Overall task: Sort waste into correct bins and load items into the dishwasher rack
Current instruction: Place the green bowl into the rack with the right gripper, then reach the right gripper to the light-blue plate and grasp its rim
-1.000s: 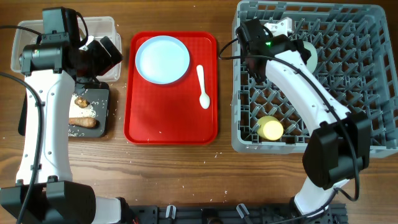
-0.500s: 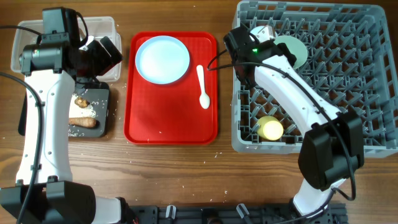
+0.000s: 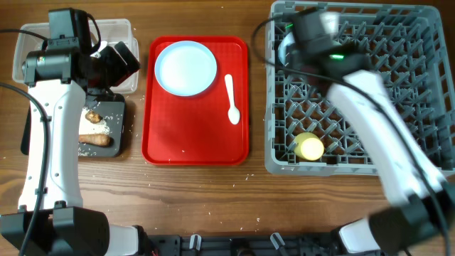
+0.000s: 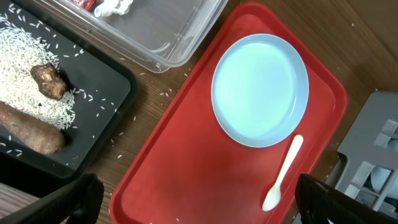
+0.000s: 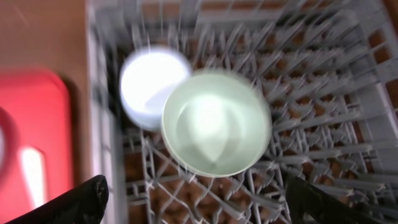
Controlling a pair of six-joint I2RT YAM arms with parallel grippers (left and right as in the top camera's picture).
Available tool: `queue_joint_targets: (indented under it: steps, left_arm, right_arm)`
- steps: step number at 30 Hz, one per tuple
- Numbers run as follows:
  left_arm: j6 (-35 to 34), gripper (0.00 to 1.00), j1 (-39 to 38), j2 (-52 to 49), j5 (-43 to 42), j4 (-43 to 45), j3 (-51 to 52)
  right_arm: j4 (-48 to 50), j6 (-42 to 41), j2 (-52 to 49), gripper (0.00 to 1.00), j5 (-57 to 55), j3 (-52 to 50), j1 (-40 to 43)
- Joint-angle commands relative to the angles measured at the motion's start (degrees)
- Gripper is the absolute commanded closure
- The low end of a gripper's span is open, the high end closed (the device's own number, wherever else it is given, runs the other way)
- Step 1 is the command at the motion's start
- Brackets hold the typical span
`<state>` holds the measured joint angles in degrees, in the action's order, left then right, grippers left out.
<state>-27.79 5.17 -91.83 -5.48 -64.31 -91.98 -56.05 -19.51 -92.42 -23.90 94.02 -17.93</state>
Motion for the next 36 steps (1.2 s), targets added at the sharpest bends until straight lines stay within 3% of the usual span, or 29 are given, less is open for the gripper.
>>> queue_joint_targets:
  steps: [1, 6, 11, 19, 22, 26, 31, 36]
  left_arm:
    - [-0.09, 0.0, 0.2, -0.11, -0.24, -0.04, -0.17]
    - [-0.09, 0.0, 0.2, -0.11, -0.24, -0.04, -0.17]
    - [-0.11, 0.0, 0.22, -0.11, -0.24, -0.04, -0.17]
    - [-0.11, 0.0, 0.22, -0.11, -0.24, -0.04, -0.17]
    - [-0.11, 0.0, 0.2, -0.11, -0.24, -0.04, -0.17]
    - [-0.09, 0.0, 0.22, -0.11, -0.26, -0.04, -0.17]
    - [-0.11, 0.0, 0.2, -0.11, -0.26, -0.04, -0.17]
    - [-0.11, 0.0, 0.2, -0.11, -0.26, -0.04, -0.17]
  right_arm:
    - [-0.09, -4.61, 1.2, 0.16, 11.43, 0.57, 10.21]
    - [-0.52, -4.68, -5.01, 0.25, 30.45, -0.79, 21.77]
    - [-2.47, -5.73, -11.34, 0.39, 31.47, -0.79, 22.36]
    - [-2.6, -6.21, -17.29, 0.53, 30.42, -0.79, 22.34]
    - [-2.69, -6.14, -18.45, 0.75, 30.34, -0.79, 22.34]
    - [-2.6, -6.12, -18.47, 0.96, 29.7, -0.76, 22.4]
    - [-4.42, -6.01, -15.67, 0.96, 26.91, -0.55, 22.51]
    - [-7.96, -9.16, -4.52, 0.96, 16.9, -0.48, 22.49]
